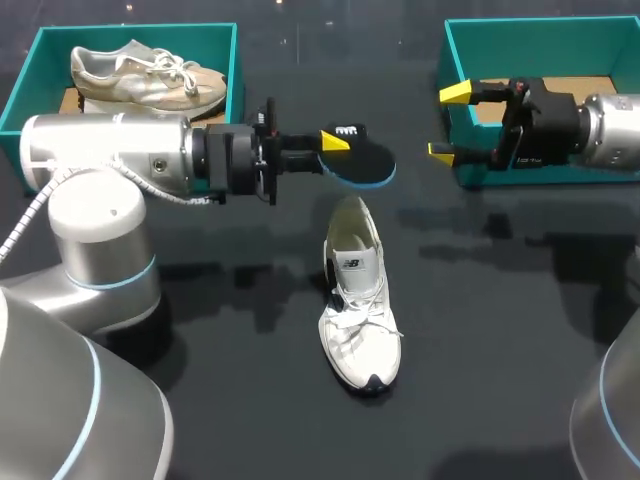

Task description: Take the shoe out of the shoebox, open the shoe tongue, remove and reinsert the insole, then place the shoe into the shoebox

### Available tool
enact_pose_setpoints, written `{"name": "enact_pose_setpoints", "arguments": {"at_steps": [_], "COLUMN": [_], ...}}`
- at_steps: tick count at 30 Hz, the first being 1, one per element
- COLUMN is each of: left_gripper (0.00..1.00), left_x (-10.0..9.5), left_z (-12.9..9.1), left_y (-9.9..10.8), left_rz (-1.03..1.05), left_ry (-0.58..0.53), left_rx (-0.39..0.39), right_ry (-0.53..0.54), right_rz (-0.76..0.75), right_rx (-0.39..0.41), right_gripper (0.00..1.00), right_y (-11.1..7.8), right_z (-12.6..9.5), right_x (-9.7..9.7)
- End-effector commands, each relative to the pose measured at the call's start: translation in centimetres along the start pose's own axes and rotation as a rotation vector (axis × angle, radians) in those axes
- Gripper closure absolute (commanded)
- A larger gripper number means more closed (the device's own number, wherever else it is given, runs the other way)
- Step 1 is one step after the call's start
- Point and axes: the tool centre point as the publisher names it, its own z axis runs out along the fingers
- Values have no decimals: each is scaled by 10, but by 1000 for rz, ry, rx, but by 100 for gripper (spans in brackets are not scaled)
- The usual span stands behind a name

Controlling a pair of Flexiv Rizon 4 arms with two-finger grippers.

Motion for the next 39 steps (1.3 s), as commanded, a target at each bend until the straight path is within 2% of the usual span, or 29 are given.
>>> {"name": "enact_pose_setpoints", "arguments": {"at_steps": [1, 6, 8, 13, 15, 16, 17, 29, 34, 39], "left_gripper": [100, 100, 100, 100, 100, 100, 100, 100, 100, 100], "left_x": [-4, -4, -7, -21, -24, -26, -29, -29, -38, -35], "left_z": [-4, -4, -2, -7, -10, -12, -13, -13, -10, -11], "left_y": [2, 2, 0, -3, -4, -3, -4, -4, -10, -21], "left_rz": [-144, -144, -250, -642, -865, -942, -899, -899, -1306, -1615], "left_ry": [18, 18, 3, -14, 38, 100, 116, 116, 88, 128], "left_rx": [40, 40, 11, -86, -104, -111, -131, -131, -132, -123], "right_ry": [-2, -2, -2, -2, -2, -2, -2, -2, -2, -2], "right_rz": [0, 0, 0, 0, 0, 0, 0, 0, 0, 0], "right_rx": [-2, -2, -2, -2, -2, -2, -2, -2, -2, -2], "right_gripper": [0, 0, 0, 0, 0, 0, 0, 0, 0, 0], "right_y": [-1, -1, -1, -1, -1, -1, -1, -1, -1, -1], "right_z": [0, 0, 0, 0, 0, 0, 0, 0, 0, 0], "right_x": [0, 0, 0, 0, 0, 0, 0, 0, 0, 0]}}
